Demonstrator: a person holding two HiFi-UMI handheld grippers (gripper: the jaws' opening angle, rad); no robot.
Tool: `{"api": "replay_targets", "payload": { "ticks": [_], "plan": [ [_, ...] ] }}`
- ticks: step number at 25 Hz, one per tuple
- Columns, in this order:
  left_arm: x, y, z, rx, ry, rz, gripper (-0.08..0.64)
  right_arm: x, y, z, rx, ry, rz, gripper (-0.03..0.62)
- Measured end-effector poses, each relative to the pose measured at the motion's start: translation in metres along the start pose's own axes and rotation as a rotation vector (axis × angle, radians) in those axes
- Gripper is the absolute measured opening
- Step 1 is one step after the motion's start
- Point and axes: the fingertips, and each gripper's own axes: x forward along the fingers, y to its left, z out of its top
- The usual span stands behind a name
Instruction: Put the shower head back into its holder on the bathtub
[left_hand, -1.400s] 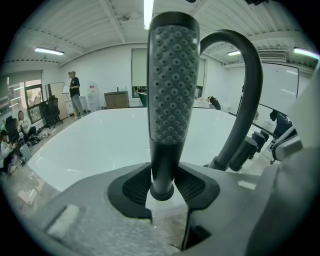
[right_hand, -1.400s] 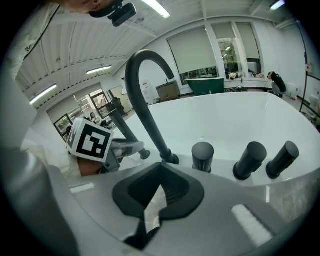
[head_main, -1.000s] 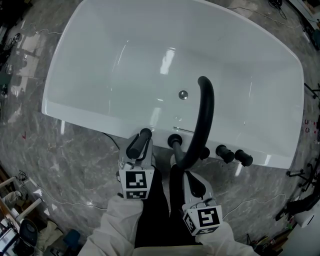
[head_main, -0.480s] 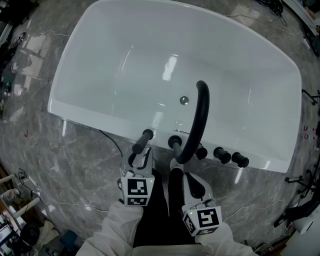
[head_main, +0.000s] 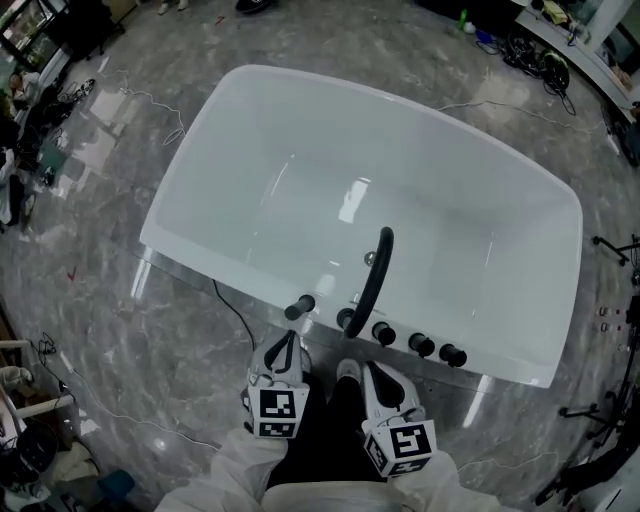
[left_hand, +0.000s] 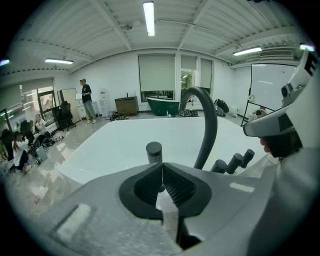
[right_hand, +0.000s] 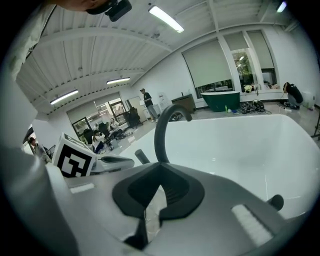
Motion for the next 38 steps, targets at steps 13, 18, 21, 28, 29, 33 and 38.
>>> {"api": "replay_targets", "payload": {
  "ticks": [13,18,21,28,29,33,38],
  "plan": [
    [-0.095,-0.018,0.086,-0.087,-0.149,0.025,0.0,-0.04,0.007,0.092,-0.086,-0.121,0.112,0.005],
    [-0.122,-0.028,0.098,-0.11,-0.161,0.019,0.0,-0.05,0.032,0.107,-0.126,-0.131,0.169,0.005],
    [-0.137,-0.024,0.102,-0.116,-0.18,0.025,0.0,-0.053,0.051,0.113,-0.16,-0.146,0.192,0.005],
    [-0.191,-0.008,0.109,-0.082,-0.303,0.087,-0.002,-0.08,0.091,0.109,-0.193,-0.183,0.184,0.005],
    [-0.198,-0.009,0.109,-0.079,-0.317,0.08,-0.002,-0.086,0.095,0.106,-0.195,-0.188,0.176,0.005],
    [-0.227,-0.013,0.095,-0.074,-0.344,0.048,0.0,-0.107,0.11,0.092,-0.209,-0.205,0.131,0.005],
    [-0.276,-0.012,0.068,-0.087,-0.362,0.035,0.0,-0.145,0.14,0.074,-0.216,-0.236,0.078,0.005]
  ]
}}
